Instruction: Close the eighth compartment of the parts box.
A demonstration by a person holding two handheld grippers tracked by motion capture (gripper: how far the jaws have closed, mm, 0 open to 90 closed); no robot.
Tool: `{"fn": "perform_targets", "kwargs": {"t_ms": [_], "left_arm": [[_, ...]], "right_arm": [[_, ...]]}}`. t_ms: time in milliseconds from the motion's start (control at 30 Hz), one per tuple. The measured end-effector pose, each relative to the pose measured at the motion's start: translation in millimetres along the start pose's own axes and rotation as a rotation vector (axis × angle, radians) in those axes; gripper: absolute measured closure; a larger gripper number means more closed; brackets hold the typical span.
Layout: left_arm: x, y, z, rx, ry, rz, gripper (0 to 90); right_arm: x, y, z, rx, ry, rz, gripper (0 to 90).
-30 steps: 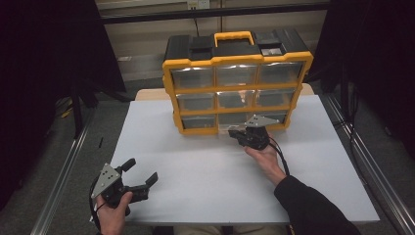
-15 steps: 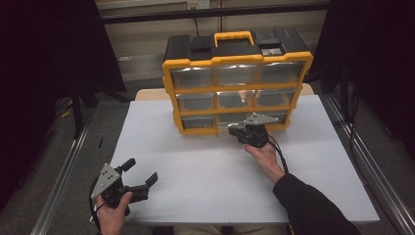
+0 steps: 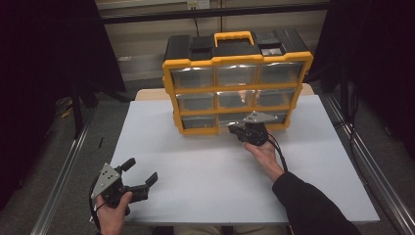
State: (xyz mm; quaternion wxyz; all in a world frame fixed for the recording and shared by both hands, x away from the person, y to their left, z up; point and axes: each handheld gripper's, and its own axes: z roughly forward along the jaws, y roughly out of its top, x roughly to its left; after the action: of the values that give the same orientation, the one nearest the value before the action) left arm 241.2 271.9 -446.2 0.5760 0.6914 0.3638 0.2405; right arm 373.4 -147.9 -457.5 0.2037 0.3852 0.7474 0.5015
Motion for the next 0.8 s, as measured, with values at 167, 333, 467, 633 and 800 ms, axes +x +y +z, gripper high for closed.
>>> {"fn": "perform_targets", "kwargs": {"t_ms": [167, 333, 467, 633, 800], "left_arm": [[-0.8, -0.2, -0.4, 0.002, -0.002, 0.003, 3.4], [-0.8, 0.0, -0.4, 0.002, -0.002, 0.002, 3.4], [-0.8, -0.3, -0.1, 0.004, -0.005, 0.004, 3.4], [-0.8, -0.2, -0.2, 0.001, -0.003, 0.0, 3.4], [-0.7, -0.5, 0.5, 0.004, -0.001, -0.002, 3.4]], "right_arm": [[-0.2, -0.1, 2.4, -0.006, -0.005, 0.007, 90.0], [-0.7, 1.6, 4.2, -0.002, -0.01, 0.003, 90.0], [-1.9, 2.5, 5.5, -0.001, -0.018, 0.001, 90.0], [-3.6, 3.4, 7.0, 0.001, -0.027, -0.002, 90.0], [-4.2, 3.9, 8.2, 0.001, -0.031, 0.002, 90.0]]}}
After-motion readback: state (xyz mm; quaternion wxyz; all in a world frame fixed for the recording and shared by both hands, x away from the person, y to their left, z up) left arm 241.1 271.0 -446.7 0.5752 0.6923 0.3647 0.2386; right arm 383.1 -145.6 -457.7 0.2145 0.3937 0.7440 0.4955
